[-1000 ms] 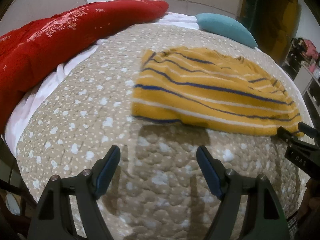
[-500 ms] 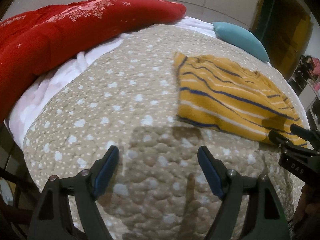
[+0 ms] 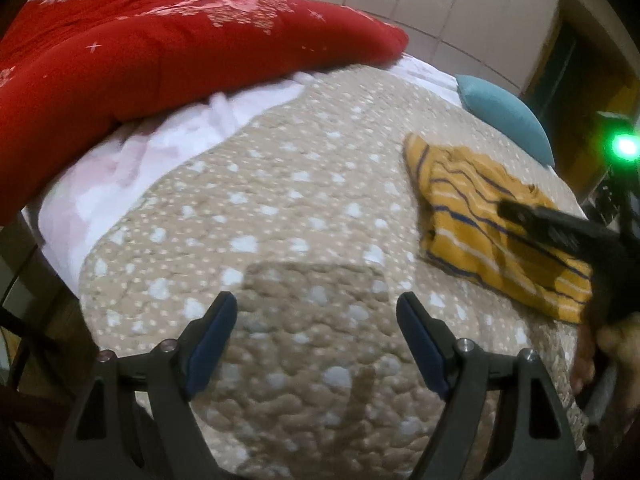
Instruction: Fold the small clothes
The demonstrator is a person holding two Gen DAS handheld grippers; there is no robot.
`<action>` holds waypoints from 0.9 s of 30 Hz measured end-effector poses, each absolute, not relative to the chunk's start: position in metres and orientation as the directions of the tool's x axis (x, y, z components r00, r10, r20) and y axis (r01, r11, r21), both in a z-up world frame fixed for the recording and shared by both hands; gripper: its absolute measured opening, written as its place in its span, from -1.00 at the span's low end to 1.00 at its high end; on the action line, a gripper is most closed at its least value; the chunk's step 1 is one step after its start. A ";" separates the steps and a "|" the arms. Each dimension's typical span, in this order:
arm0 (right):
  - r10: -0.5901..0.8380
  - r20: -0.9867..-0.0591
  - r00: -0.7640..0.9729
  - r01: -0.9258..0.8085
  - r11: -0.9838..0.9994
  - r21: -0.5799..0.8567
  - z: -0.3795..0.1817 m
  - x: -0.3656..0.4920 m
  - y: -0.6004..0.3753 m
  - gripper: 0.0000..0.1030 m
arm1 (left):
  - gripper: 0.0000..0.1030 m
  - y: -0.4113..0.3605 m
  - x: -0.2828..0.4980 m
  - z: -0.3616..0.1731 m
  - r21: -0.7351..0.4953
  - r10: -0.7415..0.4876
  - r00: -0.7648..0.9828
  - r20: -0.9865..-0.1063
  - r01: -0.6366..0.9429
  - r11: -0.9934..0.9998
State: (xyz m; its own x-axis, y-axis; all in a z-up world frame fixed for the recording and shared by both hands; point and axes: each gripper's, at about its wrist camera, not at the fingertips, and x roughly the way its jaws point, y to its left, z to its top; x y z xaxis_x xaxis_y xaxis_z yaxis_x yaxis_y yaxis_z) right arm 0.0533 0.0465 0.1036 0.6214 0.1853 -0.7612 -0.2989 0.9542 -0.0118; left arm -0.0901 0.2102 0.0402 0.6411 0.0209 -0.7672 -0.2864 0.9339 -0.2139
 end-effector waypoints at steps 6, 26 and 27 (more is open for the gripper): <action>0.274 -0.803 0.528 -0.368 0.927 0.075 0.097 0.090 0.087 0.37 | 0.59 0.232 -0.095 0.035 -0.244 0.019 0.635 -0.772 -0.324 0.914; 0.203 -0.822 0.532 -0.266 0.962 0.065 0.091 0.106 0.074 -0.55 | 0.59 0.214 -0.106 0.057 -0.173 0.094 0.621 -0.778 -0.355 0.919; 0.235 -0.811 0.536 -0.258 0.960 0.108 0.097 0.105 0.063 -0.56 | 0.59 0.210 -0.105 0.061 -0.170 0.092 0.625 -0.775 -0.346 0.923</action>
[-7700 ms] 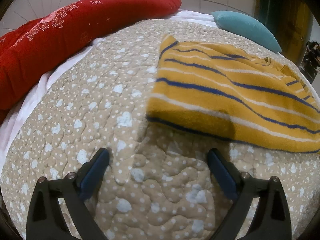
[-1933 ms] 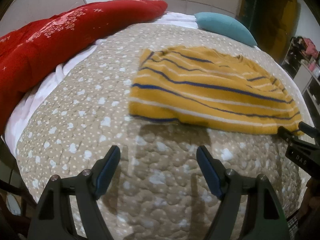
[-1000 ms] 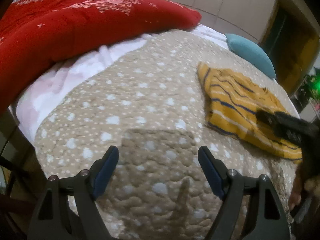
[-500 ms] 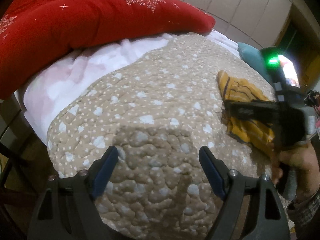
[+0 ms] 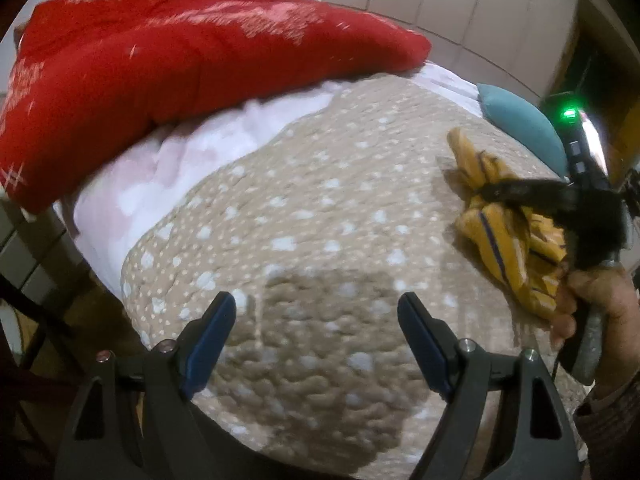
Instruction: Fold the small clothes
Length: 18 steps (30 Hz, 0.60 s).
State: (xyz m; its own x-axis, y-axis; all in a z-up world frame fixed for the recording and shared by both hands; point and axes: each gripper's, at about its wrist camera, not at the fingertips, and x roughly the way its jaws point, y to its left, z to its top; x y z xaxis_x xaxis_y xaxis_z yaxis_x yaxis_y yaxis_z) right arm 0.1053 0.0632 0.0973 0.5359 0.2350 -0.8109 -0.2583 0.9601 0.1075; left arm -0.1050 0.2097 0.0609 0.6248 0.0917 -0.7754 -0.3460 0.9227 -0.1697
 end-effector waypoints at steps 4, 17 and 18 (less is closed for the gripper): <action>0.341 -0.736 0.585 -0.211 0.940 0.268 0.129 0.094 -0.007 -0.59 | 0.59 0.176 -0.098 0.080 -0.130 0.090 0.639 -0.764 -0.290 0.948; 0.294 -0.726 0.622 0.217 0.826 0.520 0.052 0.034 -0.296 -0.44 | 0.59 0.033 -0.047 0.083 -0.146 -0.138 0.573 -0.808 0.033 0.989; 0.303 -0.704 0.642 0.214 0.811 0.544 0.051 0.026 -0.304 -0.38 | 0.59 0.024 -0.047 0.083 -0.140 -0.145 0.571 -0.808 0.053 0.989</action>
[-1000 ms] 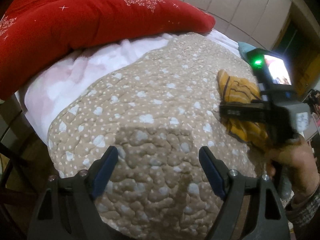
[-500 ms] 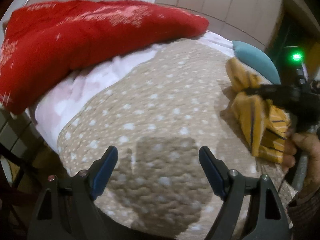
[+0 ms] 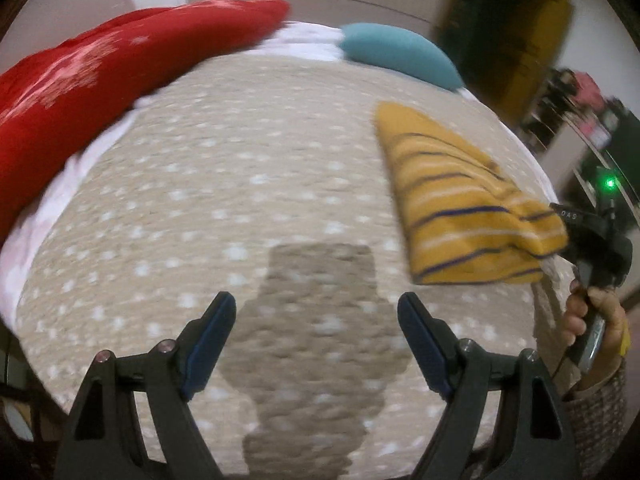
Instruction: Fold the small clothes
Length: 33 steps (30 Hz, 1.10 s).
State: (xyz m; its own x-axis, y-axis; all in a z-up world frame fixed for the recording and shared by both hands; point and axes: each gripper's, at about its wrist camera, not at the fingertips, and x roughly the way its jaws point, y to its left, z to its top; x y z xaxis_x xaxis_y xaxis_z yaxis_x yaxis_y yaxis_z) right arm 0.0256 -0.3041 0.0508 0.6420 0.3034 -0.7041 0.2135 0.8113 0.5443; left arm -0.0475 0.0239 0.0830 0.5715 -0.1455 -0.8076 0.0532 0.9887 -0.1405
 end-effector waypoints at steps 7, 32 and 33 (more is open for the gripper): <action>0.285 -0.584 0.760 0.158 0.791 0.591 0.087 -0.016 -0.321 0.08 | 0.59 -0.008 -0.041 0.090 -0.071 -0.126 0.577 -0.807 0.117 0.991; 0.469 -0.656 0.591 0.072 0.779 0.622 0.035 -0.043 -0.280 -0.82 | 0.63 -0.118 0.063 0.038 -0.056 -0.185 0.466 -0.865 0.277 0.959; 0.470 -0.629 0.619 0.063 0.769 0.636 0.042 -0.047 -0.287 -0.78 | 0.63 -0.116 0.061 0.035 -0.072 -0.197 0.473 -0.859 0.269 0.961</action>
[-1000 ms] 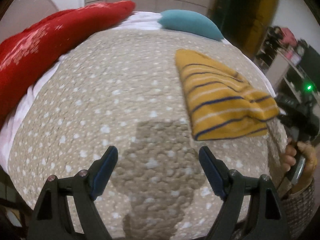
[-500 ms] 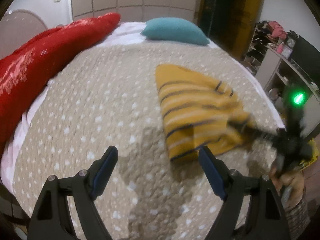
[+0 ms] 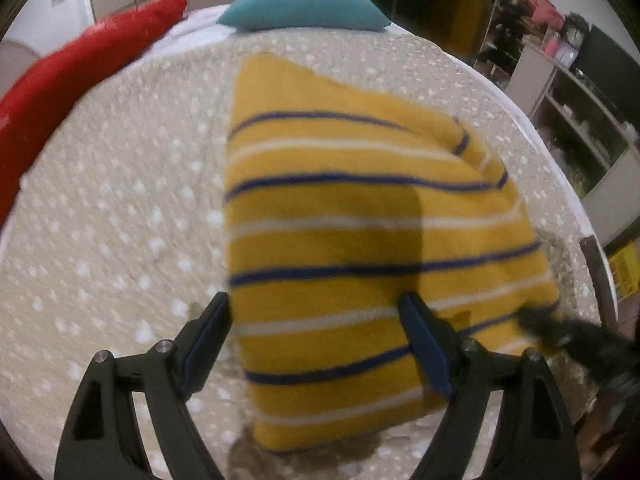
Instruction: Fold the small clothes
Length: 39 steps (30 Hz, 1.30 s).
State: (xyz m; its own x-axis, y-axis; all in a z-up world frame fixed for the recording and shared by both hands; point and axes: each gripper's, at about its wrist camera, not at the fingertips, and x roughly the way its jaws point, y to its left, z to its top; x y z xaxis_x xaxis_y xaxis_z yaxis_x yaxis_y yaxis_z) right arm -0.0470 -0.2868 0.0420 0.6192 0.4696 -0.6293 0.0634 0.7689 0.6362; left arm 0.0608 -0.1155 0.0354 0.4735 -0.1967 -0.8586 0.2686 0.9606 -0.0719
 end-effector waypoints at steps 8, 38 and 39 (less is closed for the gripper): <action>0.318 -0.627 0.711 0.116 0.827 0.550 0.079 -0.001 -0.324 0.17 | 0.63 -0.124 0.049 0.038 -0.017 -0.174 0.523 -0.834 0.291 0.957; 0.477 -0.594 0.647 -0.100 0.827 0.554 0.094 0.025 -0.280 -0.15 | 0.71 -0.092 -0.023 0.064 0.013 -0.183 0.591 -0.786 0.311 0.950; 0.475 -0.610 0.634 -0.080 0.825 0.560 0.084 0.028 -0.276 -0.17 | 0.71 -0.090 -0.025 0.064 0.021 -0.174 0.592 -0.787 0.307 0.952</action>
